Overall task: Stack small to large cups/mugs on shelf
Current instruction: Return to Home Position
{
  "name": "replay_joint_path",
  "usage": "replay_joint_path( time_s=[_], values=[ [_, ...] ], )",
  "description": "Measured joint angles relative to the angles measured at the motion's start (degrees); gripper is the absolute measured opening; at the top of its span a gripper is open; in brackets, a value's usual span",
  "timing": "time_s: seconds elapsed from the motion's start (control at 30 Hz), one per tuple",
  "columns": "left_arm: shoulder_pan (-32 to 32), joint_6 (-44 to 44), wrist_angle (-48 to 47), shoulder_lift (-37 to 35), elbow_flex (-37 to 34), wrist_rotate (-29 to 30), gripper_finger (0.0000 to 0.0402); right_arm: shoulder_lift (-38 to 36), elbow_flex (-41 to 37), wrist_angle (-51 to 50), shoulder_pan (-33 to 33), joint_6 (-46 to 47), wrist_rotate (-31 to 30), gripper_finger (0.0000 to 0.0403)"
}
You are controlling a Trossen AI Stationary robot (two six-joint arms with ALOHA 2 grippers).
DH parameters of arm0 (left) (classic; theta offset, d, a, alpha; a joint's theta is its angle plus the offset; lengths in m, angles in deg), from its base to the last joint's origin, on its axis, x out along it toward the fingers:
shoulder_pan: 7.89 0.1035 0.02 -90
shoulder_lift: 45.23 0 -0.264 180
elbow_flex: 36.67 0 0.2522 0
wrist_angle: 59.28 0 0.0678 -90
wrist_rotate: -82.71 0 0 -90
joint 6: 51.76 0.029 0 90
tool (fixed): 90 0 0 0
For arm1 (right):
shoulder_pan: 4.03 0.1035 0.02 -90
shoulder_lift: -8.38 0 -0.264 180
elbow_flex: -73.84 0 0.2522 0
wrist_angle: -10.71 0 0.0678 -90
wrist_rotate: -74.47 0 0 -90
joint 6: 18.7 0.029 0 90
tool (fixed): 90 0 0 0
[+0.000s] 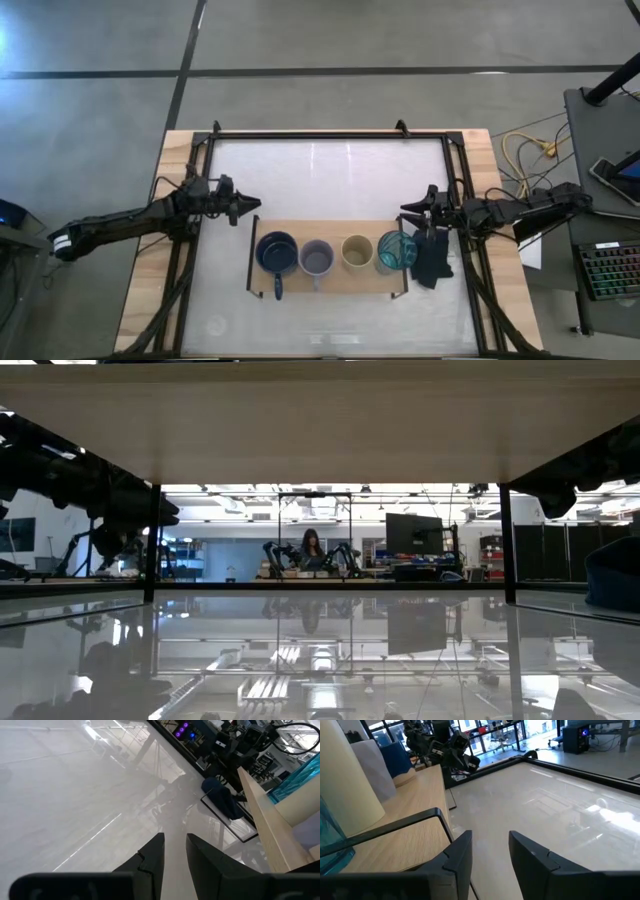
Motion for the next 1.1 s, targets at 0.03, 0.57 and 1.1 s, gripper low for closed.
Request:
replay_joint_path(
  time_s=[0.03, 0.57, 1.1],
  values=[
    [0.0, 0.0, 0.0, 0.0, 0.0, 0.0, 0.0067, 0.0, 0.0, 0.0, 0.0, 0.0, 0.0, 0.0121],
    [0.0, 0.0, 0.2, 0.0, 0.0, 0.0, 0.0067, 0.0, 0.0, 0.0, 0.0, 0.0, 0.0, 0.0125],
    [0.0, 0.0, 0.2, 0.0, 0.0, 0.0, 0.0067, 0.0, 0.0, 0.0, 0.0, 0.0, 0.0, 0.0128]
  ],
)
